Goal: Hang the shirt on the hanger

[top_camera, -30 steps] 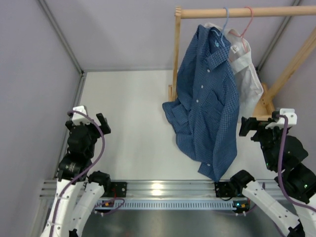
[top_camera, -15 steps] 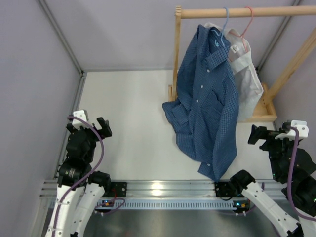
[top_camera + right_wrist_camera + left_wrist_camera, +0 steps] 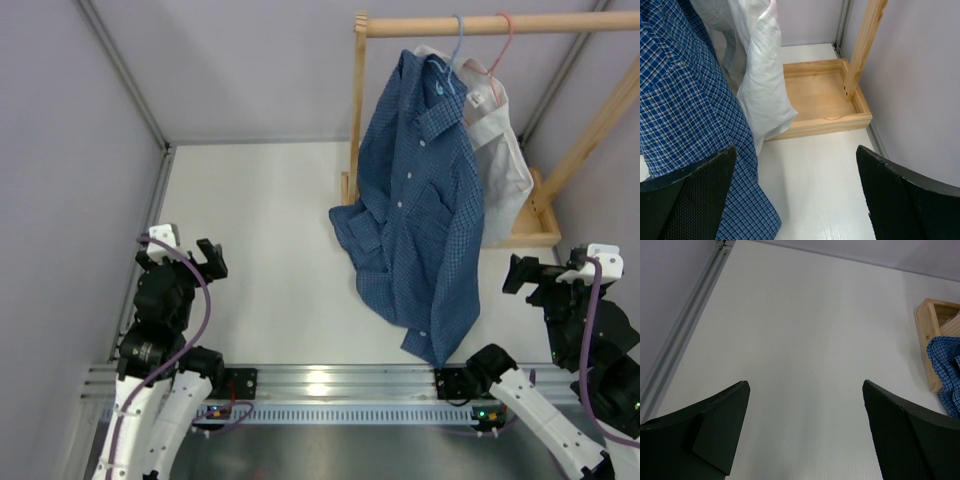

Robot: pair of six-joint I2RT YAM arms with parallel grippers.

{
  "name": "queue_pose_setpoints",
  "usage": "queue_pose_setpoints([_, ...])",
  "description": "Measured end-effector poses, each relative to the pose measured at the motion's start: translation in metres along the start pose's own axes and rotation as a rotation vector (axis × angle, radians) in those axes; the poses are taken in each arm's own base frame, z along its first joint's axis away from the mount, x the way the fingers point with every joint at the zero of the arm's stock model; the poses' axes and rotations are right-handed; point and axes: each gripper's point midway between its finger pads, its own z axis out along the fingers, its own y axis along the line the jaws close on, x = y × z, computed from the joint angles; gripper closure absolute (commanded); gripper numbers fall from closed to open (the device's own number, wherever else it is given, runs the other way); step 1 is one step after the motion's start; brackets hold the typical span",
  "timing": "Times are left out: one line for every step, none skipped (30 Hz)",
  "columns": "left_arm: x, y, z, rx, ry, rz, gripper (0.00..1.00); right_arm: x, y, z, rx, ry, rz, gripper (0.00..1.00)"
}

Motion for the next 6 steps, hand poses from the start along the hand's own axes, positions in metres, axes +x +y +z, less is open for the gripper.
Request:
queue_pose_setpoints([0.0003, 0.0000, 0.0001, 0.000, 0.001, 0.000, 0.02, 0.0000, -0.0001, 0.0000, 0.000, 0.000, 0.000, 0.01])
queue_pose_setpoints([0.0006, 0.0001, 0.0002, 0.000, 0.001, 0.000, 0.02, 0.0000, -0.0001, 0.0000, 0.000, 0.000, 0.000, 0.01])
queue_pose_setpoints([0.0010, 0.0000, 0.0004, 0.000, 0.002, 0.001, 0.02, 0.0000, -0.0001, 0.0000, 0.000, 0.000, 0.000, 0.01])
queue_pose_setpoints([0.0014, 0.0000, 0.0006, 0.000, 0.003, 0.001, 0.02, 0.0000, 0.0000, 0.0001, 0.000, 0.000, 0.000, 0.01])
queue_pose_setpoints([0.0016, 0.0000, 0.0006, 0.000, 0.003, 0.001, 0.02, 0.0000, 0.0000, 0.0001, 0.000, 0.000, 0.000, 0.01])
queue_pose_setpoints([0.0018, 0.0000, 0.0008, 0.000, 0.003, 0.001, 0.02, 0.0000, 0.0000, 0.0001, 0.000, 0.001, 0.000, 0.01])
